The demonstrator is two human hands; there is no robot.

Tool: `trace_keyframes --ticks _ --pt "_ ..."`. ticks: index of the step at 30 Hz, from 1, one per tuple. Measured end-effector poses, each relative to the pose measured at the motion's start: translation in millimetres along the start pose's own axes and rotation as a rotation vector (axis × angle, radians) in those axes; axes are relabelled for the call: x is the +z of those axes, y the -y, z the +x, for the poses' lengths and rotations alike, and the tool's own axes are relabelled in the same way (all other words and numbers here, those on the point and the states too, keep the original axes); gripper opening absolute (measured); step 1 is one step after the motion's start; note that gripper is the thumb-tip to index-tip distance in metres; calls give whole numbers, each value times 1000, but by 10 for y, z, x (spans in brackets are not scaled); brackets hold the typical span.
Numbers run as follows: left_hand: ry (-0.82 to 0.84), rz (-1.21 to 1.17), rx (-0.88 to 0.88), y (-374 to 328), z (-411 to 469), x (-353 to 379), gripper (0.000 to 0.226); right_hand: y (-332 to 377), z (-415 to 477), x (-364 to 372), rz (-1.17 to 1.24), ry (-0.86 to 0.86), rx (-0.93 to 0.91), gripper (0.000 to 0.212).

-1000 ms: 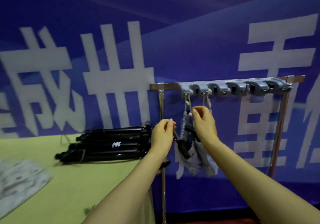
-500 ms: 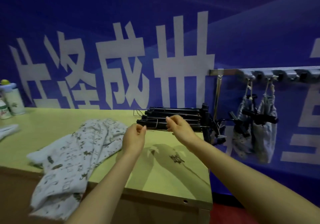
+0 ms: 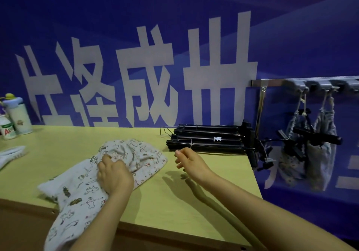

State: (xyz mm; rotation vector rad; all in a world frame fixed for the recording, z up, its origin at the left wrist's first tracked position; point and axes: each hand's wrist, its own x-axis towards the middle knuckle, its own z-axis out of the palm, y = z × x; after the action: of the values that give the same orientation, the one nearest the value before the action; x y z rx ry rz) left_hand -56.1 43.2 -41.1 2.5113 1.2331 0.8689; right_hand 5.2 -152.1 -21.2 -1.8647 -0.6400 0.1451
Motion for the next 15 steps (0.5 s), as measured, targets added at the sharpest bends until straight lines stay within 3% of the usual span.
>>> trace_keyframes --ticks 3,9,15 --pt "-59 -142 -33 -38 0 -30 15 -6 22 45 14 10 6 32" --pt "-332 -591 19 -329 -6 -367 24 103 -33 96 149 120 14 32" --pt "-272 -987 83 -889 -121 -763 21 314 -105 119 511 226 32 50"
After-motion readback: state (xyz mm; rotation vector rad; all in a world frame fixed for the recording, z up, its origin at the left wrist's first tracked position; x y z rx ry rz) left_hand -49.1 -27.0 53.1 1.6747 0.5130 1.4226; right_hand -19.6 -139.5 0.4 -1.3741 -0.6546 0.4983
